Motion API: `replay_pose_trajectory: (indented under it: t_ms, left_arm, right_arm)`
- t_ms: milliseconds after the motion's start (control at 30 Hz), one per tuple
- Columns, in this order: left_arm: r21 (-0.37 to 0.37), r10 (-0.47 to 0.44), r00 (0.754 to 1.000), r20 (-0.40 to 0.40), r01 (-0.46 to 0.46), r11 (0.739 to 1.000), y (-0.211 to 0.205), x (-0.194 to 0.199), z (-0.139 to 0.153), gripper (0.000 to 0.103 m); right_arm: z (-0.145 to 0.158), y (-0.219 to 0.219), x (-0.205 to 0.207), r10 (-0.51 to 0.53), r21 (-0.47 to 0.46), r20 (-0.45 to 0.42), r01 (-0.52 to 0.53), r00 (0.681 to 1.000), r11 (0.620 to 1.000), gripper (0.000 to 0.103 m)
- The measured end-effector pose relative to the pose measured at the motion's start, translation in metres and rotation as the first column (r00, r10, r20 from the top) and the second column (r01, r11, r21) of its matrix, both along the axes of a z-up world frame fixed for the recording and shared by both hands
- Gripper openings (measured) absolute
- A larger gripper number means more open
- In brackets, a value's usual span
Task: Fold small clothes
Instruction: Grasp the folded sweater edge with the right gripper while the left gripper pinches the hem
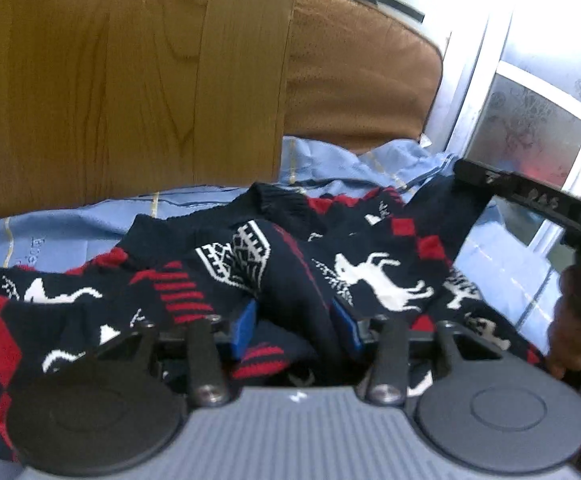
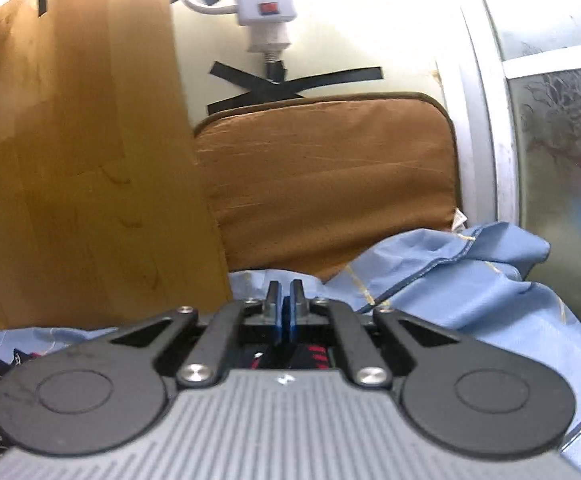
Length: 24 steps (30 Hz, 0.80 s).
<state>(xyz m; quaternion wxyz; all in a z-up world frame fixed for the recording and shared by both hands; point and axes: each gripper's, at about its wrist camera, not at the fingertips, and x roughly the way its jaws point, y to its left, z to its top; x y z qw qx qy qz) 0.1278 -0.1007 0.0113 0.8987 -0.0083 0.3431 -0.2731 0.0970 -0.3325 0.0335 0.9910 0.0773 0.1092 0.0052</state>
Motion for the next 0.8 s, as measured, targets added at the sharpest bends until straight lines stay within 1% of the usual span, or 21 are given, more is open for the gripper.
replay_pose_trajectory:
  t_ms: [33,167,200,233,300,367,400,433,467,500,567,667,733,767,800]
  left_arm:
    - [-0.016,-0.002,1.000,0.003,0.002,1.000,0.003,-0.001,0.002,0.041]
    - [-0.070,0.018,0.999,0.030,-0.016,0.997,0.013,-0.003,0.014,0.041]
    - [-0.085,0.021,0.999,0.036,-0.018,0.996,0.015,-0.002,0.016,0.041]
    - [-0.094,0.022,0.999,0.039,-0.019,0.995,0.016,-0.001,0.018,0.041]
    - [-0.067,0.031,0.999,0.035,-0.028,0.997,0.009,0.005,0.020,0.041]
    - [-0.016,0.020,1.000,0.021,-0.020,1.000,-0.003,0.013,0.015,0.041]
    - [0.017,0.013,1.000,0.014,-0.013,1.000,-0.011,0.017,0.011,0.038]
    - [0.052,0.007,1.000,0.011,-0.007,0.999,-0.017,0.020,0.009,0.031]
    - [0.075,0.000,1.000,0.013,-0.001,0.997,-0.020,0.021,0.007,0.014]
    - [0.078,-0.009,1.000,0.007,0.008,0.997,-0.021,0.024,0.007,0.011]
    - [0.037,-0.022,1.000,-0.001,0.022,0.999,-0.014,0.030,0.015,0.010]
    - [-0.012,-0.045,0.999,0.011,0.046,0.999,-0.003,0.037,0.031,0.010]
    - [-0.053,-0.102,0.995,-0.007,0.102,0.993,0.000,0.043,0.040,0.011]
    - [-0.050,-0.130,0.991,-0.016,0.129,0.990,-0.002,0.045,0.040,0.013]
    - [-0.031,-0.152,0.988,-0.029,0.152,0.988,-0.007,0.047,0.038,0.019]
  right_arm:
    - [-0.001,0.002,0.001,0.001,-0.004,0.000,-0.001,1.000,1.000,0.006]
    - [-0.003,0.000,0.005,0.020,0.040,-0.022,-0.019,1.000,0.999,0.006]
    - [-0.003,-0.001,0.007,0.034,0.069,-0.029,-0.032,0.999,0.997,0.006]
    - [-0.001,-0.003,0.009,0.058,0.119,-0.028,-0.054,0.998,0.991,0.006]
    - [0.003,-0.007,0.007,0.094,0.199,-0.015,-0.089,0.995,0.976,0.006]
    - [0.006,-0.009,0.004,0.099,0.224,-0.022,-0.091,0.995,0.970,0.006]
    - [0.008,-0.009,0.002,0.093,0.231,-0.033,-0.083,0.995,0.969,0.006]
    - [0.009,-0.011,0.000,0.089,0.244,-0.050,-0.074,0.995,0.967,0.006]
    - [0.012,-0.012,-0.002,0.086,0.258,-0.066,-0.066,0.994,0.964,0.006]
    - [0.015,-0.013,-0.006,0.077,0.269,-0.077,-0.054,0.994,0.962,0.006]
    - [0.021,-0.018,-0.021,0.069,0.284,-0.093,-0.040,0.993,0.958,0.006]
    - [0.028,-0.025,-0.057,0.059,0.313,-0.111,-0.022,0.992,0.950,0.005]
    - [0.030,-0.027,-0.085,0.058,0.326,-0.114,-0.018,0.992,0.945,0.003]
    - [0.029,-0.025,-0.097,0.052,0.321,-0.121,-0.010,0.991,0.947,0.003]
    - [0.024,-0.020,-0.109,0.051,0.305,-0.137,-0.007,0.989,0.952,0.003]
